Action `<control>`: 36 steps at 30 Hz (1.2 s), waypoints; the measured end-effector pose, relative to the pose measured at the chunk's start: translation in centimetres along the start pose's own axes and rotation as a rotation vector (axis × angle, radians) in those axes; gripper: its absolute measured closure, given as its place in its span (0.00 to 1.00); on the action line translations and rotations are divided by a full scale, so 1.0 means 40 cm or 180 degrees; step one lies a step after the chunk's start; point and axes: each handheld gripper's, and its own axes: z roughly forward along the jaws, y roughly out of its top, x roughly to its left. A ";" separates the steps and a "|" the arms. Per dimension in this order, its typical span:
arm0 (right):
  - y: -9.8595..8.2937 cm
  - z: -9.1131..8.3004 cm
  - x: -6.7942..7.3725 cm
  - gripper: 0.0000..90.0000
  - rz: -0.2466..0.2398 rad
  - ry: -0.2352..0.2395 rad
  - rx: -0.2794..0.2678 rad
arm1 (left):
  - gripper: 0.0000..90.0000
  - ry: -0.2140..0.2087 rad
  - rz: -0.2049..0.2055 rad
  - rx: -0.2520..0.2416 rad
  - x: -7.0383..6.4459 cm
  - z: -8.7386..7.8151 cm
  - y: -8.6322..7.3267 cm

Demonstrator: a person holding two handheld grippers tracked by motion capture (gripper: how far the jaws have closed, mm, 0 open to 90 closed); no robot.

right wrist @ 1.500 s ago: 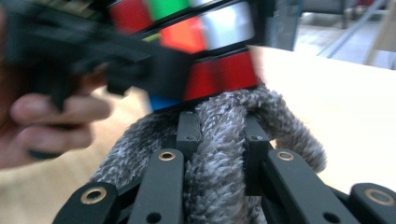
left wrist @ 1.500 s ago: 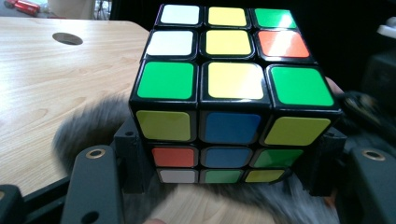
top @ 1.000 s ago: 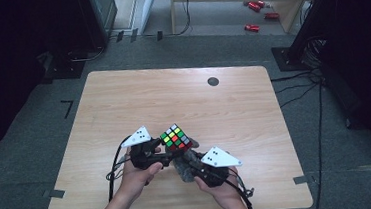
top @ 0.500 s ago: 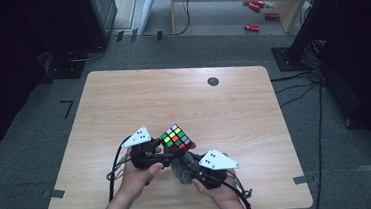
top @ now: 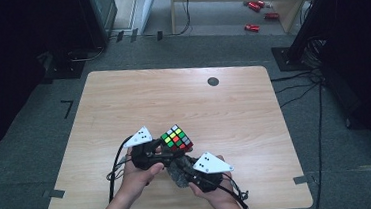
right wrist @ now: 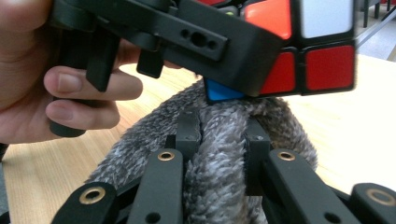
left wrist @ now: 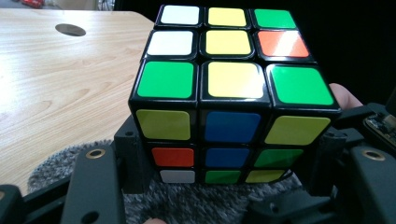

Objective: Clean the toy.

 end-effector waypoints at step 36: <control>-0.054 -0.088 -0.250 0.83 0.0400 -0.1328 0.0110 | 0.39 0.0236 0.0129 0.0194 0.016 0.011 -0.015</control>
